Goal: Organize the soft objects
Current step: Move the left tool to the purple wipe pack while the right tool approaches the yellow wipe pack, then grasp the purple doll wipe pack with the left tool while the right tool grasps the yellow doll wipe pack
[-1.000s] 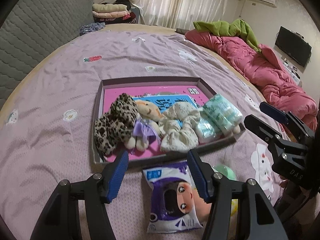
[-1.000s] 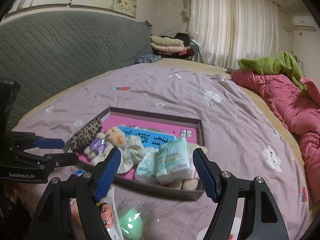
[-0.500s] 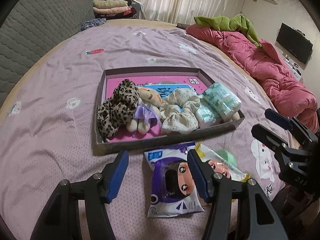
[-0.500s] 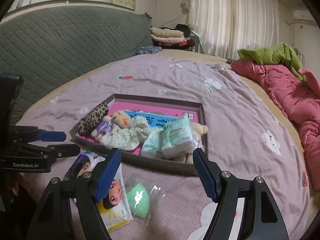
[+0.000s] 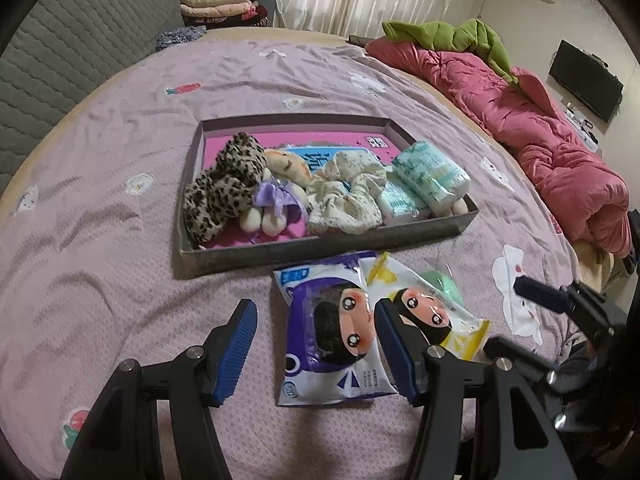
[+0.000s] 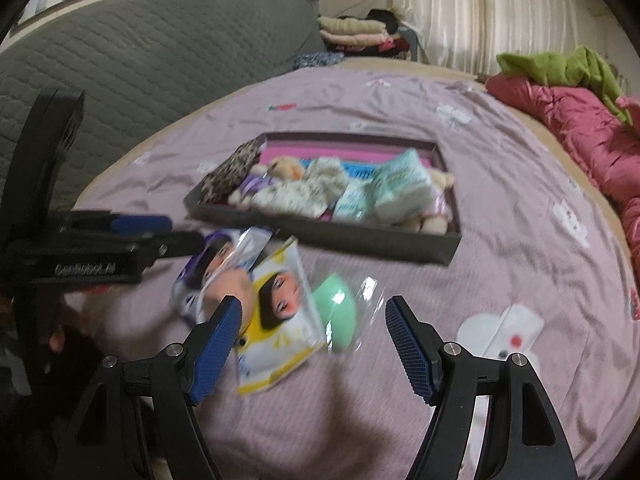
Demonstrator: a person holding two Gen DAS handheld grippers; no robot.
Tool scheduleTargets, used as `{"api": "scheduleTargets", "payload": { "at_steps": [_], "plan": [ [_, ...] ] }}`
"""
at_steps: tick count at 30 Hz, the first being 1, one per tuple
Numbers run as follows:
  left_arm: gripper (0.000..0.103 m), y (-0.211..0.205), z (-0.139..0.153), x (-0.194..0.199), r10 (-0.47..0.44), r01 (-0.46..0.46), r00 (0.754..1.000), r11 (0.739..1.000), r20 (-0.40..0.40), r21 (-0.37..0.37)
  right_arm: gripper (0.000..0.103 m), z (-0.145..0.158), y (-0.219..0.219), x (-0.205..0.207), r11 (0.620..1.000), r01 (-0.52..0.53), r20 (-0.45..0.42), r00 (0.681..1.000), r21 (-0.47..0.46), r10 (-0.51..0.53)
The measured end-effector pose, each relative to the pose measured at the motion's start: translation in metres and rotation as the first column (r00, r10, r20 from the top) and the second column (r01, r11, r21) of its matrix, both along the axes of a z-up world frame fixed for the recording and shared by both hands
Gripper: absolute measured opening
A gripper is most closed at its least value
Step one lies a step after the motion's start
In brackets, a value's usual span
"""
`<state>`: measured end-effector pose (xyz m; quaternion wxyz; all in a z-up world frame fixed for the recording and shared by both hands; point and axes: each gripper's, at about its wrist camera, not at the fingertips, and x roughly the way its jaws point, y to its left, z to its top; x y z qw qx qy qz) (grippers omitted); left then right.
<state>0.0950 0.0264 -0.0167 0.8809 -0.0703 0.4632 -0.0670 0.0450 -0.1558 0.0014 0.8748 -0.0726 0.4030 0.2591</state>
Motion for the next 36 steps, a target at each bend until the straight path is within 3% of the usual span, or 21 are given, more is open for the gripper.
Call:
{"api": "scheduleTargets", "payload": {
  "at_steps": [9,14,21,27,36],
  "plan": [
    [0.061,-0.01,-0.014,0.01,-0.007,0.007,0.999,1.0,-0.045,0.0,0.076,-0.013,0.009,-0.011,0.999,-0.047,-0.056,0.997,-0.021,0.045],
    [0.061,-0.004,-0.024,0.017,0.023,-0.024,0.996,1.0,-0.081,-0.015,0.076,-0.025,0.012,-0.009,0.998,-0.058,-0.133,0.989,0.022,0.061],
    [0.07,0.007,-0.033,0.026,0.04,-0.048,0.993,0.996,-0.113,-0.076,0.05,-0.04,0.012,0.001,0.995,-0.038,-0.213,0.975,0.089,0.056],
    [0.07,0.005,-0.034,0.031,0.028,-0.037,0.993,0.996,-0.116,-0.084,0.04,-0.046,0.017,0.009,0.996,-0.035,-0.207,0.977,0.081,0.051],
    [0.07,-0.001,-0.037,0.045,0.011,-0.022,0.991,0.997,-0.135,-0.078,0.035,-0.054,0.021,0.029,0.994,-0.016,-0.216,0.976,0.105,0.039]
  ]
}}
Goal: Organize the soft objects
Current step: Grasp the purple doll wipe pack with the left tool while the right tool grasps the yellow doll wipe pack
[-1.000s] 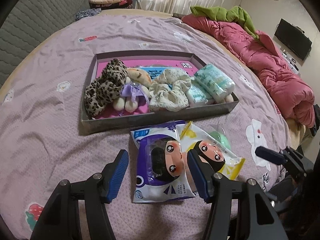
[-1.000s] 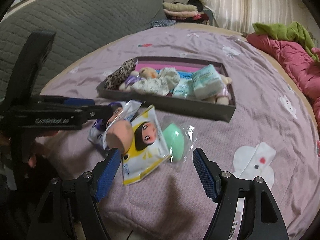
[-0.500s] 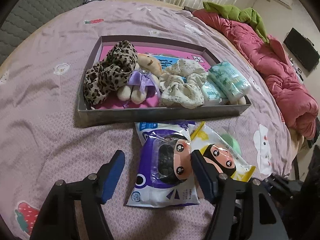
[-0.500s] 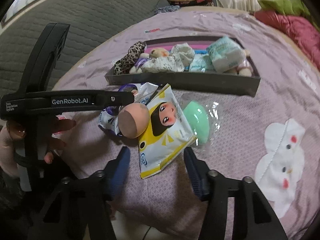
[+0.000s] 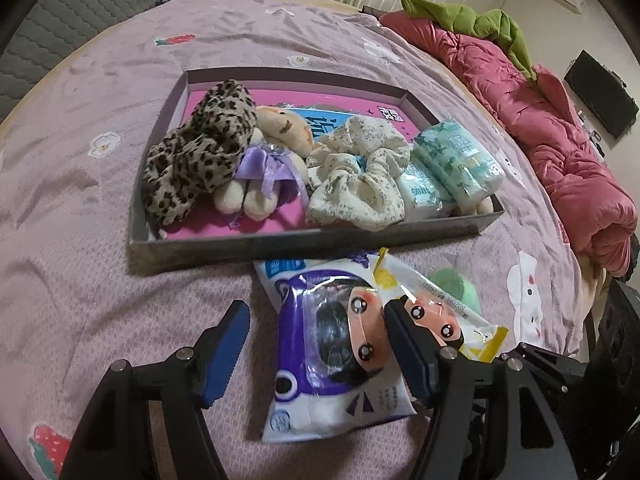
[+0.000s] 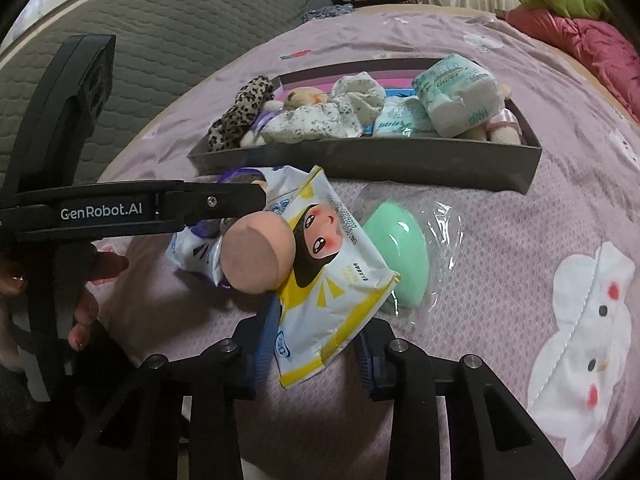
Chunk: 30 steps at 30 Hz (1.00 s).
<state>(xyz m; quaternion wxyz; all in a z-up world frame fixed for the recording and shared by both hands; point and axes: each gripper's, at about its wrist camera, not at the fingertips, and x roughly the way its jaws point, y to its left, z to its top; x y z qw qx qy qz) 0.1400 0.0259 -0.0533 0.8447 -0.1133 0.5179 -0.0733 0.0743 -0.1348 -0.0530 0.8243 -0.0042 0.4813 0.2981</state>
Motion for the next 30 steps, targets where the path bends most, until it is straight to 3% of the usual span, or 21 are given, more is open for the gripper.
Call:
{"api": "scheduleTargets", "payload": {
  "at_steps": [8,12,14,16,22,30],
  "plan": [
    [0.07,0.001,-0.011,0.021,-0.015,0.013,0.998,0.999,-0.065,-0.029,0.03,0.002,-0.002,0.006,1.0,-0.001,0.007,1.0,-0.002,0.001],
    [0.07,0.012,-0.021,0.028,-0.015,0.002,0.992,0.995,-0.121,-0.1,0.029,0.005,0.001,0.004,1.0,-0.014,0.023,1.0,-0.014,0.014],
    [0.066,0.017,-0.021,0.029,-0.012,-0.004,0.991,0.992,-0.13,-0.124,0.028,0.008,0.0,0.004,1.0,-0.018,0.03,0.999,-0.002,0.018],
    [0.05,0.019,-0.02,0.028,-0.03,0.009,0.991,0.987,-0.129,-0.161,0.026,0.012,0.0,0.001,1.0,-0.023,0.042,0.999,0.008,0.022],
    [0.044,0.025,-0.009,0.02,-0.022,0.003,0.996,0.978,-0.087,-0.209,0.021,0.025,-0.005,-0.005,0.999,-0.028,0.076,0.997,0.038,0.025],
    [0.043,0.035,0.012,0.009,-0.004,0.006,1.0,0.964,0.01,-0.268,0.018,0.041,-0.005,-0.013,0.999,-0.032,0.146,0.989,0.015,0.029]
  ]
}}
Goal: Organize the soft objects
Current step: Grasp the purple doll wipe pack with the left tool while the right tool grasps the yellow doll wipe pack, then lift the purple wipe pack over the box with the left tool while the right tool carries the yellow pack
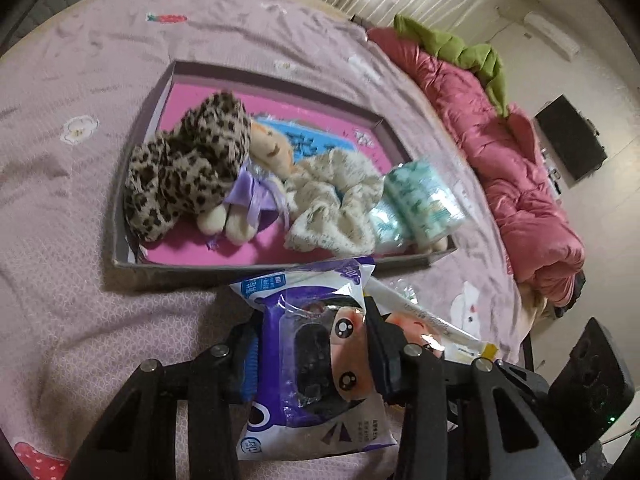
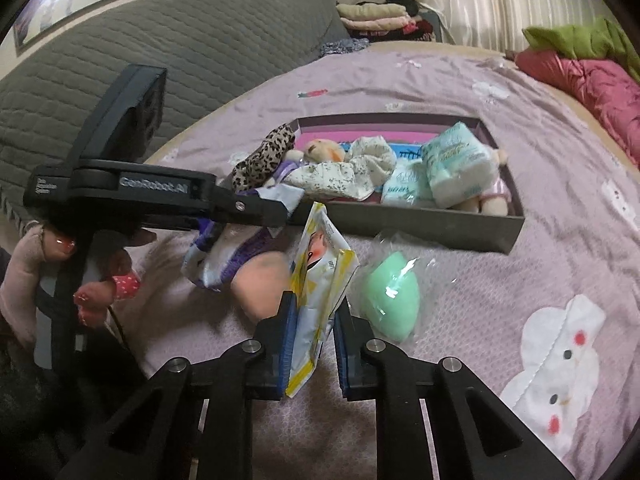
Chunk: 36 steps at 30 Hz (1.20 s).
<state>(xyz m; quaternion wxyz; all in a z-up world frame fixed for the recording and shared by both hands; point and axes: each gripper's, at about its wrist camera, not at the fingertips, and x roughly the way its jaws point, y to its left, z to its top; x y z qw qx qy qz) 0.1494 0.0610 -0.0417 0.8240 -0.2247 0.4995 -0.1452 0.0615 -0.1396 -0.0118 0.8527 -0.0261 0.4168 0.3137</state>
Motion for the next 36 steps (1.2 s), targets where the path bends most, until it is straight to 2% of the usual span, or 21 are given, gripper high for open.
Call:
{"api": "scheduleTargets", "payload": {
  "at_steps": [11,19,25,36],
  "plan": [
    [0.044,0.006,0.016,-0.013,0.011,-0.01,0.998,1.0,0.058,-0.009,0.015,0.018,-0.009,0.004,0.999,0.03,0.047,0.998,0.025,-0.031],
    [0.044,0.007,0.035,-0.019,0.03,-0.033,0.987,0.999,0.157,0.016,0.013,0.031,-0.011,0.004,0.999,0.026,0.08,0.996,0.039,-0.029],
    [0.044,0.009,0.049,-0.022,0.055,-0.066,0.974,0.997,0.222,0.041,0.013,0.05,-0.018,0.005,0.996,0.032,0.122,0.992,0.087,-0.043],
    [0.044,0.0,0.053,-0.016,0.042,-0.078,0.967,0.988,0.252,0.134,0.013,0.069,-0.027,0.024,0.986,0.059,0.152,0.985,0.158,-0.084]
  ]
}}
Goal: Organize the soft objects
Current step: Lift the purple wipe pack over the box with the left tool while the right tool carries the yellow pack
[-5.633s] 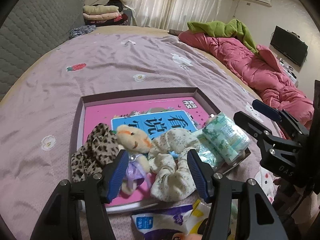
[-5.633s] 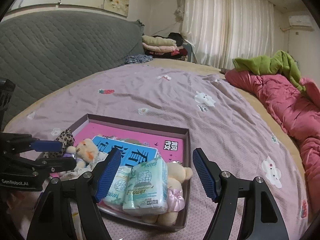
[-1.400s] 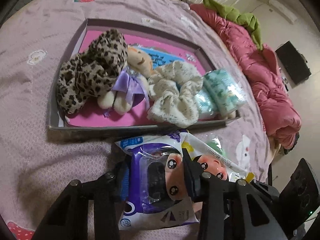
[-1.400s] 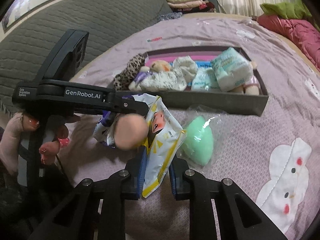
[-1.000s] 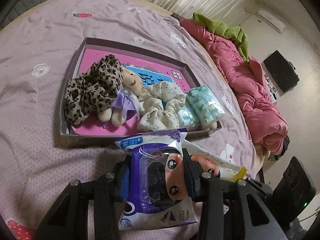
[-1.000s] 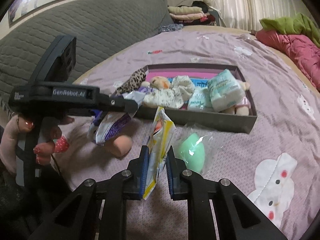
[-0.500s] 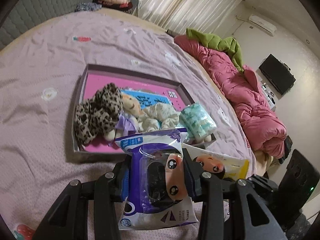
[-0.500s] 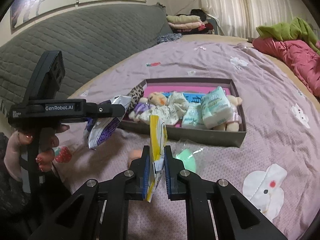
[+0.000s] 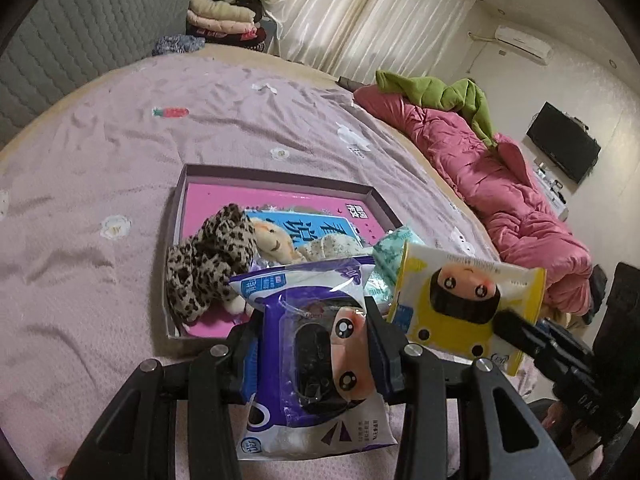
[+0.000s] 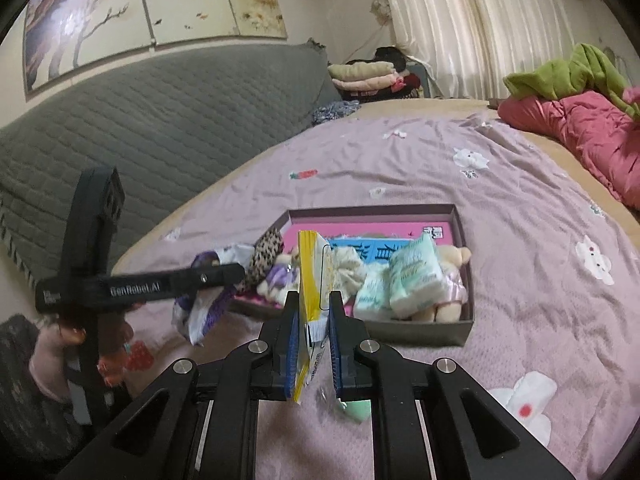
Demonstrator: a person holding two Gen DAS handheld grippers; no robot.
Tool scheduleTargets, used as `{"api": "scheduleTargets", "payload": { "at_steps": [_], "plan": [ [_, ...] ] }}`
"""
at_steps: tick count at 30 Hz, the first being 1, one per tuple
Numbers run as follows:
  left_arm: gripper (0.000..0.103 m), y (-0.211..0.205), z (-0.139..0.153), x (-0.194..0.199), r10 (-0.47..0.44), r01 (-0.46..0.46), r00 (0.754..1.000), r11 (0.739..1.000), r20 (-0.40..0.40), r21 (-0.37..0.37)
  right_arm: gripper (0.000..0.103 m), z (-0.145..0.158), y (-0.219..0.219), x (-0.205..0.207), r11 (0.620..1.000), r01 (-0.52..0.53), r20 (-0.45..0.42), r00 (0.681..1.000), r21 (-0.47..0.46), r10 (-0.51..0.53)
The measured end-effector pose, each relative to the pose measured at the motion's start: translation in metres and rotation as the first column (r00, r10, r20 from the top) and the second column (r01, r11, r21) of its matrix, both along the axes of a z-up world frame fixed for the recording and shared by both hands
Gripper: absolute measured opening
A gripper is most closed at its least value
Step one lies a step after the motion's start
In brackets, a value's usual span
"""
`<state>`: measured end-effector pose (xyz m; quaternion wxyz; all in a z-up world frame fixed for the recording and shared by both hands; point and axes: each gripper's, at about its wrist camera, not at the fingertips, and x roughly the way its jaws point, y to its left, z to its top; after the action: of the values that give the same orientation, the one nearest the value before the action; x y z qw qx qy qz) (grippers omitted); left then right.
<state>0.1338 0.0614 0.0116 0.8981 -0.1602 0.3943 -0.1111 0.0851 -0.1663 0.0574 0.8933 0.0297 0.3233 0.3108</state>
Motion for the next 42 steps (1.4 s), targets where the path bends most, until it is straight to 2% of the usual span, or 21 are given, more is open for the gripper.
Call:
{"api": "scheduleTargets", "payload": {
  "at_steps": [4,9,16,25,30,36,42],
  "plan": [
    [0.044,-0.009,0.007,0.001,0.001,-0.003,0.999,0.998,0.035,0.069,0.013,0.003,0.003,0.006,1.0,-0.005,0.011,1.0,0.002,0.005],
    [0.044,-0.017,0.007,0.006,0.009,-0.014,0.999,0.992,0.04,0.127,0.013,0.006,0.008,0.017,1.0,-0.002,0.03,1.0,-0.007,0.002],
    [0.044,-0.015,0.001,0.019,0.041,-0.044,0.999,0.99,0.023,0.136,0.013,0.008,0.012,0.037,1.0,0.011,0.05,0.999,-0.012,-0.011],
    [0.044,-0.015,-0.005,0.034,0.061,-0.062,0.998,0.988,0.01,0.145,0.013,0.003,0.015,0.061,1.0,0.021,0.029,0.999,0.01,-0.021],
    [0.044,-0.016,-0.008,0.045,0.072,-0.072,0.997,0.985,0.008,0.155,0.013,-0.003,0.017,0.079,0.999,0.027,-0.008,1.0,0.037,-0.027],
    [0.044,-0.02,-0.021,0.066,0.068,-0.064,0.998,0.981,-0.015,0.185,0.014,-0.024,0.015,0.103,0.995,0.038,-0.116,0.993,0.095,-0.027],
    [0.045,-0.032,-0.039,0.079,0.058,-0.042,0.997,0.969,-0.059,0.244,0.018,-0.041,0.021,0.109,0.997,0.07,-0.147,0.987,-0.016,-0.072]
  ]
}}
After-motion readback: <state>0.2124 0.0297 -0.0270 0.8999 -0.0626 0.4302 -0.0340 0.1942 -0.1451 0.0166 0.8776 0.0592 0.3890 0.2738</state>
